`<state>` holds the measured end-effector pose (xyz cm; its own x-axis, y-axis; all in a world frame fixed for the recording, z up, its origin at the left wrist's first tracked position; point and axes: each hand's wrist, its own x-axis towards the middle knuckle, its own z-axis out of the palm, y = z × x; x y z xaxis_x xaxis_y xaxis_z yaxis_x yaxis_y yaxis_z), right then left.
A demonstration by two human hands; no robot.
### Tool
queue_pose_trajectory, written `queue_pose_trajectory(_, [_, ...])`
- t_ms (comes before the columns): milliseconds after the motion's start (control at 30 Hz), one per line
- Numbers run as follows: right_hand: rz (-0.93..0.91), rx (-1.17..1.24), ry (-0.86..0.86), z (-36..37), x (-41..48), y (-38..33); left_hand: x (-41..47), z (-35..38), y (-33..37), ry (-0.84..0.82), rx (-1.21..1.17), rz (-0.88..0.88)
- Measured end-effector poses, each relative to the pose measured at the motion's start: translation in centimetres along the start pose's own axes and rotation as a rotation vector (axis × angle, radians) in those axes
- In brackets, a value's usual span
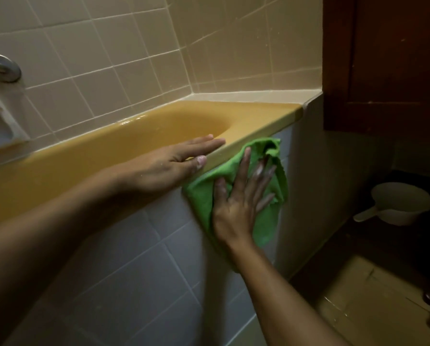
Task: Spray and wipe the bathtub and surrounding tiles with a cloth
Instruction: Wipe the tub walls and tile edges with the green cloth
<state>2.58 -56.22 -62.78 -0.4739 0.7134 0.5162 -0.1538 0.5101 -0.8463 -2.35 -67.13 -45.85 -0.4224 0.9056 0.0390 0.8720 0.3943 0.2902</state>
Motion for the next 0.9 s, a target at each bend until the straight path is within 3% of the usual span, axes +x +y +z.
queue_pose_trajectory(200, [0.112, 0.042, 0.066, -1.7, 4.8, 3.5, -0.2, 0.2, -0.1, 0.006, 0.02, 0.013])
queue_pose_trajectory(433, [0.775, 0.131, 0.007, 1.6, -5.1, 16.2, -0.4, 0.2, 0.8, -0.028, 0.038, -0.022])
queue_pose_trajectory(500, [0.849, 0.115, -0.028, 3.2, -10.1, 17.6, -0.8, 0.1, 1.0, -0.04, 0.059, -0.016])
queue_pose_trajectory(667, [0.885, 0.237, 0.053, 5.0, -16.0, 11.6, -2.8, -0.2, 0.2, -0.039, 0.029, -0.006])
queue_pose_trajectory(900, [0.458, 0.149, 0.068, 5.4, -12.4, -0.2, -7.8, -0.9, -2.0, -0.015, 0.003, 0.031])
